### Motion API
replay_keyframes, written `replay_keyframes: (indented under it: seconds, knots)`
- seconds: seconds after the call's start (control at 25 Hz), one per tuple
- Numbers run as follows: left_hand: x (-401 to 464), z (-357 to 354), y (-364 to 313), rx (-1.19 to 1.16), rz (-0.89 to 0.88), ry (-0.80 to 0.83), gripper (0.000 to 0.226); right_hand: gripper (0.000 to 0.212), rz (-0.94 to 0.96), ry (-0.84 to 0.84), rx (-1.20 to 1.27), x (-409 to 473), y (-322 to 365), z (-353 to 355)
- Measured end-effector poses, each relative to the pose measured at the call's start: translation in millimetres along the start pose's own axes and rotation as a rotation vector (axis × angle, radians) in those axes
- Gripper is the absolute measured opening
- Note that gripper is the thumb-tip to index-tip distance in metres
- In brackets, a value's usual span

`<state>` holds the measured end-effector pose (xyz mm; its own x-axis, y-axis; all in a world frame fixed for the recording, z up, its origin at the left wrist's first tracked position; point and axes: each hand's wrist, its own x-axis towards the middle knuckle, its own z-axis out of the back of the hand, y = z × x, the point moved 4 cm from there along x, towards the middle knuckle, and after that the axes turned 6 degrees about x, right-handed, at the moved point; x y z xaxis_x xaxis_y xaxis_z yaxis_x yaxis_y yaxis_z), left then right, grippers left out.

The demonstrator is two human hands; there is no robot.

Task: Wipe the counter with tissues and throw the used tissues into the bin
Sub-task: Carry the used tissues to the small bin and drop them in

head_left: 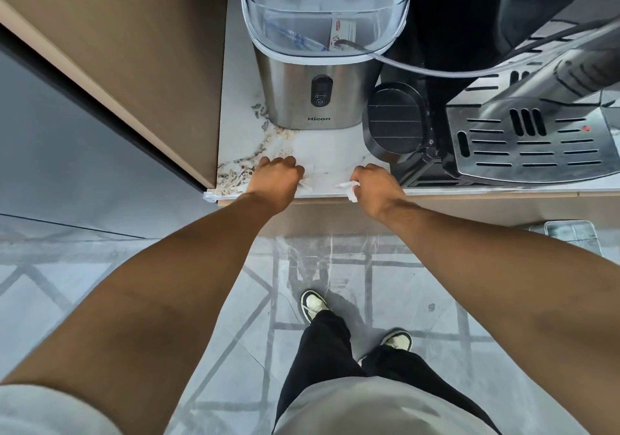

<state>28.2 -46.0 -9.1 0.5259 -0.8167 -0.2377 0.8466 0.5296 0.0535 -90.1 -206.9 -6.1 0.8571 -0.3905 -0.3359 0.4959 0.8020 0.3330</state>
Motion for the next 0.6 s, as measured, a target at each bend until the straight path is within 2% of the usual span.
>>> replay_keyframes:
  seconds: [0.28, 0.6]
  knots:
    - [-7.8, 19.4, -37.9, -0.044, 0.048, 0.003, 0.029, 0.018, -0.011, -0.012, 0.065, -29.9, -21.3, 10.0]
    - [-7.3, 44.3, -152.4, -0.118, -0.074, 0.046, 0.020, 0.021, -0.134, -0.001, 0.132, -99.4, -107.7, 46.8]
